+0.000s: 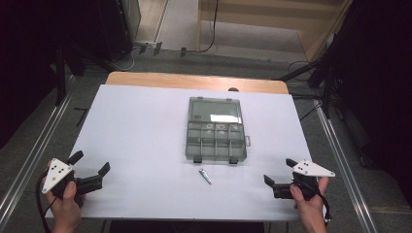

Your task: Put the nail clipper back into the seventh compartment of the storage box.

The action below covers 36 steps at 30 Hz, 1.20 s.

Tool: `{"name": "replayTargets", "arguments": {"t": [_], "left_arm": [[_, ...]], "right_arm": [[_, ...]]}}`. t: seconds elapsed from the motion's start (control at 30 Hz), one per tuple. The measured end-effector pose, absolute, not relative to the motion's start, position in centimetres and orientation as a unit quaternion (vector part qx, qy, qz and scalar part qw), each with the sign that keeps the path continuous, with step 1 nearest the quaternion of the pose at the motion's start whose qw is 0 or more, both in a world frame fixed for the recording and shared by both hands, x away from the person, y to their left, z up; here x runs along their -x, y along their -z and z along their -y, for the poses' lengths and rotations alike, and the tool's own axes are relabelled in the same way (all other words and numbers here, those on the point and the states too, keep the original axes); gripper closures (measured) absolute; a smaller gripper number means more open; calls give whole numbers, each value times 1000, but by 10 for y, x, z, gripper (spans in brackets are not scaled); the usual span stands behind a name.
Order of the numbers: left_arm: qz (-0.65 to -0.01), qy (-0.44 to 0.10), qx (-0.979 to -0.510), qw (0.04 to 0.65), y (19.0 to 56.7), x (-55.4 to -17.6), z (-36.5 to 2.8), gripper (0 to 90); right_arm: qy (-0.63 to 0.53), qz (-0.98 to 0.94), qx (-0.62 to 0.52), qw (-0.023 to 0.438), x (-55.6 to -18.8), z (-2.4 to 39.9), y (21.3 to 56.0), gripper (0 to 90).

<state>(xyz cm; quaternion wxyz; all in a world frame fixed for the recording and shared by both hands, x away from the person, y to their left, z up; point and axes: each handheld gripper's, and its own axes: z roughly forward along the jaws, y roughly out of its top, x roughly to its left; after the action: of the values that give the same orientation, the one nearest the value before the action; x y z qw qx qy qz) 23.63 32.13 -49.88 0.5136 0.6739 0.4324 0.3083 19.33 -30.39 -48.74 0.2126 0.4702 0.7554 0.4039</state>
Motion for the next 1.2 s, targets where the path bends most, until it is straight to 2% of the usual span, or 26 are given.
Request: {"name": "replayTargets", "arguments": {"t": [0.7, 1.2], "left_arm": [[-427, -307, -681, 509, 499, -237, -320, 0], [-423, -305, -685, 508, 499, -237, -319, 0]], "right_arm": [[-258, -828, -482, 127, -226, 258, 473, 0], [-205, -864, -449, 101, -243, 215, 466, 1]]}}
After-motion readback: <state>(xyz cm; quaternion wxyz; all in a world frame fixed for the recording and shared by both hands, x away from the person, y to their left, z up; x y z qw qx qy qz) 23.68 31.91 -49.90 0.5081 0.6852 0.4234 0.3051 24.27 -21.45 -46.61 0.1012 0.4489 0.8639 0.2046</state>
